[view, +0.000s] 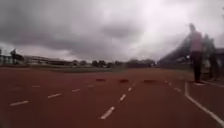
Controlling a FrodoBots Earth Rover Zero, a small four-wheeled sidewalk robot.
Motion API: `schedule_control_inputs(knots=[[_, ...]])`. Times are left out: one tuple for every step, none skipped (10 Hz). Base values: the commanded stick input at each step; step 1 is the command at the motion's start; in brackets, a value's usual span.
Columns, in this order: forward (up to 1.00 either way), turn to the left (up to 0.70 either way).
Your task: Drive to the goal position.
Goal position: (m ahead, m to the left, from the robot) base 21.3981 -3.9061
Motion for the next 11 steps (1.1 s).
schedule_control_inputs(knots=[[0.7, 0.0], [0.7, 0.01], [0.7, 0.0], [0.7, 0.0], [0.7, 0.0], [0.7, 0.0], [0.7, 0.0], [0.7, 0.0], [0.7, 0.0], [0.7, 0.01], [0.7, 0.0]])
